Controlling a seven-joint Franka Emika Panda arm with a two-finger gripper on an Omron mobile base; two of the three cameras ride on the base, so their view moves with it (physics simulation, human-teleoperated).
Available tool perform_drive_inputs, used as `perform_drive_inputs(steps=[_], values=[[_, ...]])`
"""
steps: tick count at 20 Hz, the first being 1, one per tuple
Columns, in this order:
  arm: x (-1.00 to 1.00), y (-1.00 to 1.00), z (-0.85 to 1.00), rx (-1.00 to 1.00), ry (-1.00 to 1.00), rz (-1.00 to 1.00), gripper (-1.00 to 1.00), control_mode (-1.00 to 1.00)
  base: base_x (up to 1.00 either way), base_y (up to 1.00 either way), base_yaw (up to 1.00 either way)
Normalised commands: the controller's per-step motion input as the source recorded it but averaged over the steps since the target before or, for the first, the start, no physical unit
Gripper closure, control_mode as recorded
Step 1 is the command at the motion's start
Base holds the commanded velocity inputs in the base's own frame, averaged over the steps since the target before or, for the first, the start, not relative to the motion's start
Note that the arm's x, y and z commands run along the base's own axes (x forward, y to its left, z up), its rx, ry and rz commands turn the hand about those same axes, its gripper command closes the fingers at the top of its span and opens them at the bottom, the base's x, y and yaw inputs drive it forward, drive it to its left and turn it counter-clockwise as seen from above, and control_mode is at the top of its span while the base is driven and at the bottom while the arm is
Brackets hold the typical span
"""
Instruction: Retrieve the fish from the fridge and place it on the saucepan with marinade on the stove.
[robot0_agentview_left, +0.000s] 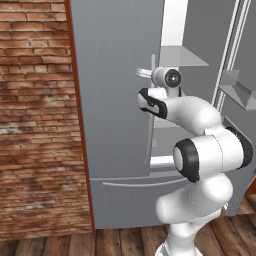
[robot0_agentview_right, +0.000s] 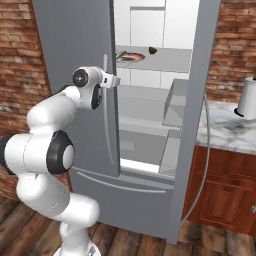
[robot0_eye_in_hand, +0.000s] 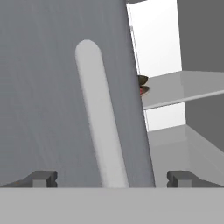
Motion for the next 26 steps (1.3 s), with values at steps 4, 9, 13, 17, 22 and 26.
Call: perform_drive_inputs(steps=[4, 9, 13, 17, 22, 26], values=[[0.49, 0.00, -0.12, 0.00, 0.00, 0.00, -1.00, -1.00, 0.00, 0.00, 0.00], [0.50, 0.00, -0.13, 0.00, 0.01, 0.00, -1.00, -1.00, 0.00, 0.00, 0.00], [0.50, 0.00, -0.12, 0.00, 0.01, 0.00, -1.00, -1.00, 0.00, 0.00, 0.00], [0.49, 0.00, -0.10, 0.00, 0.01, 0.00, -1.00, -1.00, 0.00, 0.00, 0.00], [0.48, 0.01, -0.05, 0.00, 0.03, 0.00, 1.00, -1.00, 0.00, 0.00, 0.00], [0.39, 0.04, 0.00, 0.00, 0.02, 0.00, 1.00, -1.00, 0.00, 0.00, 0.00]])
